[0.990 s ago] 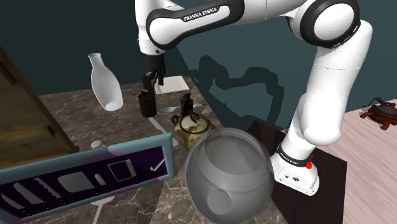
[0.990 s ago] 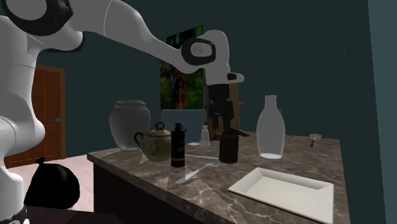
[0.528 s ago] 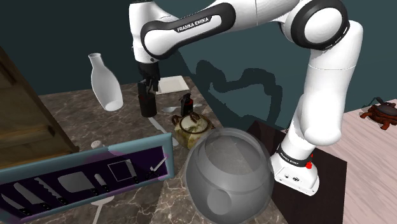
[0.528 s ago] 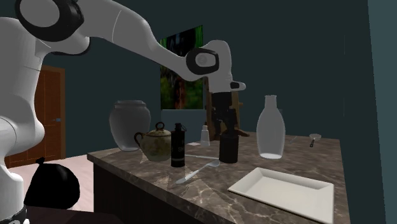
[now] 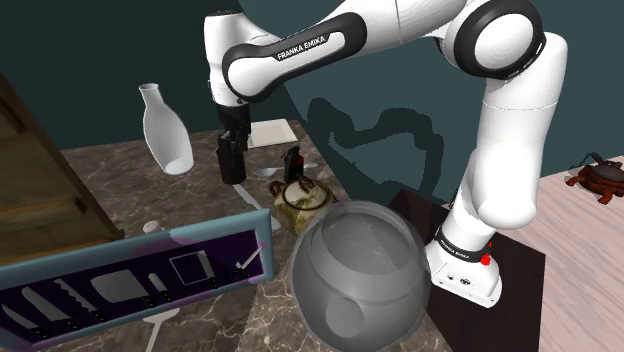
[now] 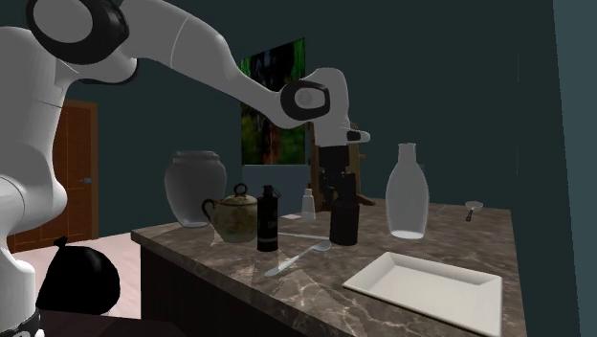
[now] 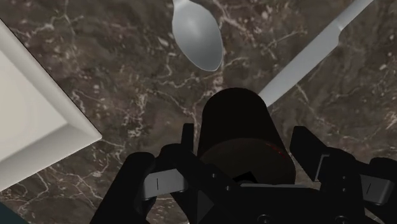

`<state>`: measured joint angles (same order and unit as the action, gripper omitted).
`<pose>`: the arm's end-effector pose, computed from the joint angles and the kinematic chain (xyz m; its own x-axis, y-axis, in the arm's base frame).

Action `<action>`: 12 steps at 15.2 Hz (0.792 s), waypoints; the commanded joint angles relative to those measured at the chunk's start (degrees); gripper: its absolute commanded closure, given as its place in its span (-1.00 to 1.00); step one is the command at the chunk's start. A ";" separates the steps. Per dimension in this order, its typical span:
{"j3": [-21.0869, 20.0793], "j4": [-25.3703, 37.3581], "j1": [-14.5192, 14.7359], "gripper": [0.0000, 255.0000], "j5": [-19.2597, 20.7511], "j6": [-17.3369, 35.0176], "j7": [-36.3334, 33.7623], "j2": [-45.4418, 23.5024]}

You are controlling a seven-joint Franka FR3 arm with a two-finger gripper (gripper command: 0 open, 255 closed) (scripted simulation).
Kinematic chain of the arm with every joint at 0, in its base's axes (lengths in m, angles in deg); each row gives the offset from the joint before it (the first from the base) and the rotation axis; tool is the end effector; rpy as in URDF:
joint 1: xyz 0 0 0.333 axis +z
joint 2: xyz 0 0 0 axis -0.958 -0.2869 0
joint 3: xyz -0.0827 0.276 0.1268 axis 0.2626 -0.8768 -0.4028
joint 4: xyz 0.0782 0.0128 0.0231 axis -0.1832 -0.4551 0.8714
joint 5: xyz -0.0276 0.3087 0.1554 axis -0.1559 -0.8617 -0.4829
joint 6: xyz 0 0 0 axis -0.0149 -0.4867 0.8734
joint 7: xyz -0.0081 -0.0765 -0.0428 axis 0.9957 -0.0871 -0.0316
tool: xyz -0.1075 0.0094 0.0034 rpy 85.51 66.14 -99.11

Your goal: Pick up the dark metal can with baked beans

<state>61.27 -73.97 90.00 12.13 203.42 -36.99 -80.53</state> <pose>0.5330 0.2651 0.4641 0.8784 0.4714 0.0791 0.4735 -0.8807 -0.0093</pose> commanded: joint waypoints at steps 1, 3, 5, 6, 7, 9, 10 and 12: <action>0.03 -0.12 -0.02 1.00 0.01 0.02 -0.01 -0.05; 0.03 -0.13 -0.02 1.00 0.02 0.04 -0.02 -0.06; 0.03 -0.06 -0.01 1.00 0.03 0.01 -0.03 -0.10; 0.03 -0.10 -0.02 1.00 0.02 0.00 -0.01 -0.06; 0.01 0.43 -0.03 1.00 -0.03 -0.71 0.02 0.12; -0.01 1.54 -0.04 1.00 -0.11 -2.13 0.06 0.45; -0.03 2.14 -0.03 1.00 -0.14 -2.86 0.08 0.58; -0.05 3.35 -0.03 1.00 -0.21 -4.32 0.11 0.82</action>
<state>61.22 -71.15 90.01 11.99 199.89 -36.96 -79.99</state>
